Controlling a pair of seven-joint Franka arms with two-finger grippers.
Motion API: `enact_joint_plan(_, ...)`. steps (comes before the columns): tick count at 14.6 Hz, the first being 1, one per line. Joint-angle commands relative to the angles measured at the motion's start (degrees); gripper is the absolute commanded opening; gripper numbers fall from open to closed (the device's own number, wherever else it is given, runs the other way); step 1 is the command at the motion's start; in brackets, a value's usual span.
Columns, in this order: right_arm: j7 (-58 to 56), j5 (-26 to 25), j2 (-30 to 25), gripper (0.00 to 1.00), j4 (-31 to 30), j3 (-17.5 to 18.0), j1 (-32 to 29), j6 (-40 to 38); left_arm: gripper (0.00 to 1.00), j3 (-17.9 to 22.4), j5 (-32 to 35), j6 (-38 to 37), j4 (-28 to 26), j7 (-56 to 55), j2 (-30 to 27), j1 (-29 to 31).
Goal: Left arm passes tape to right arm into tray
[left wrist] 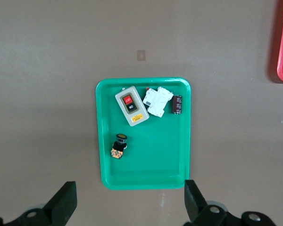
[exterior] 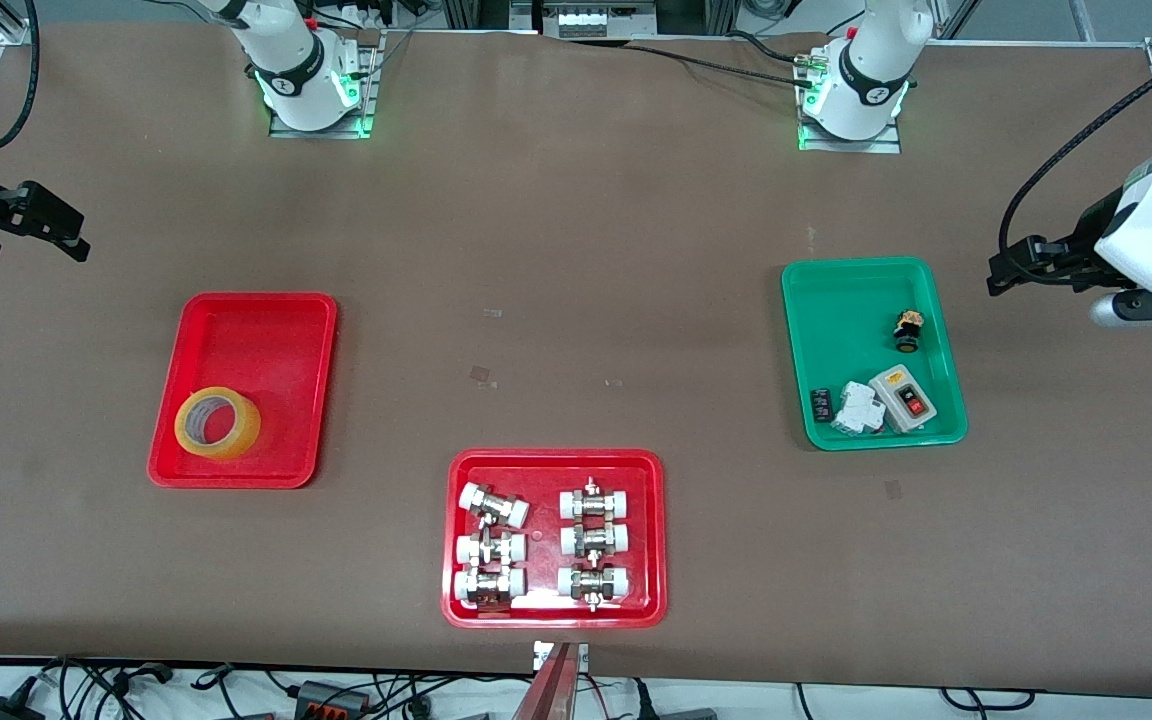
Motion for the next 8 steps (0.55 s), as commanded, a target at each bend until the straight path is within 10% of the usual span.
enact_joint_plan(1, 1.0, 0.3, -0.7, 1.0, 0.0, 0.6, -0.2, -1.1, 1.0, 0.5, 0.6, 1.2, -0.4, -0.1, 0.2, -0.6)
enact_joint_plan(8, 1.0, 0.3, -1.2, 1.0, 0.0, 0.6, -0.2, -1.3, 1.0, 0.4, 0.6, 1.2, -0.4, -0.1, 0.1, -0.8)
